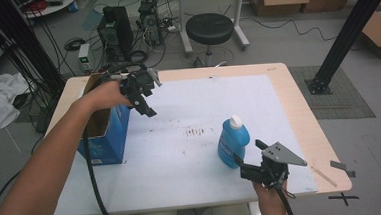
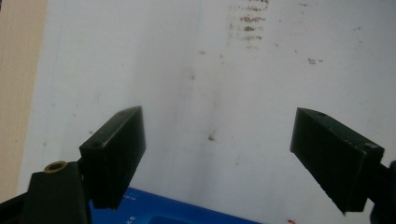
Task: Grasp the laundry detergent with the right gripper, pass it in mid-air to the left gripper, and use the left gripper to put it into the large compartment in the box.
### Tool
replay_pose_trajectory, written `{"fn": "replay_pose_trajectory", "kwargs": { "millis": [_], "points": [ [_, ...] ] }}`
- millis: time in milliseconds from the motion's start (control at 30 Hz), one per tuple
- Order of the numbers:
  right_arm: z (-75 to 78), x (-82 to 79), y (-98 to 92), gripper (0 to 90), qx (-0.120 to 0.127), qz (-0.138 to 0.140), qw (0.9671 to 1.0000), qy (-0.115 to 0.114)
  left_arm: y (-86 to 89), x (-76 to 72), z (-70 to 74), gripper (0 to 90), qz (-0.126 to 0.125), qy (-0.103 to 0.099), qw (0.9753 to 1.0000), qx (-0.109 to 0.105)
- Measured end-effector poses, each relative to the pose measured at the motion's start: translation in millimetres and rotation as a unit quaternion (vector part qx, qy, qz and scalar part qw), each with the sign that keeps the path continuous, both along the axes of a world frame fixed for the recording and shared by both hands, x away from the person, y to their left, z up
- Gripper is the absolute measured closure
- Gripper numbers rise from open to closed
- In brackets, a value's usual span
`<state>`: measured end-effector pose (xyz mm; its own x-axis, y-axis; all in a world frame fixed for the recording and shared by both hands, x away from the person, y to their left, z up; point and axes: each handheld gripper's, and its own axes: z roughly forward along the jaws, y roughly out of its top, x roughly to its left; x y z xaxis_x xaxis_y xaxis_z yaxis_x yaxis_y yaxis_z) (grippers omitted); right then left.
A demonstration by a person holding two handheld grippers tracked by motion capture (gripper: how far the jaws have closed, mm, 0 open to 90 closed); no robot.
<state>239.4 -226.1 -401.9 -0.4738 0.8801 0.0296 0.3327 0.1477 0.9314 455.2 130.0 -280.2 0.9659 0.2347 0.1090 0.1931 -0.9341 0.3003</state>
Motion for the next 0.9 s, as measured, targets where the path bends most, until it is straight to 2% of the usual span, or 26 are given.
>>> {"fn": "replay_pose_trajectory", "kwargs": {
  "millis": [567,900],
  "points": [
    [-10.7,19.9,18.4,14.9,0.011,-0.010,0.9999,0.003,-1.8,-0.2,-1.0,18.8,-0.003,0.001,1.0000,0.001],
    [-17.2,29.2,21.4,15.0,0.022,-0.018,0.9996,0.004,-2.0,0.1,-2.0,18.8,-0.002,0.003,1.0000,0.003]
  ]
}}
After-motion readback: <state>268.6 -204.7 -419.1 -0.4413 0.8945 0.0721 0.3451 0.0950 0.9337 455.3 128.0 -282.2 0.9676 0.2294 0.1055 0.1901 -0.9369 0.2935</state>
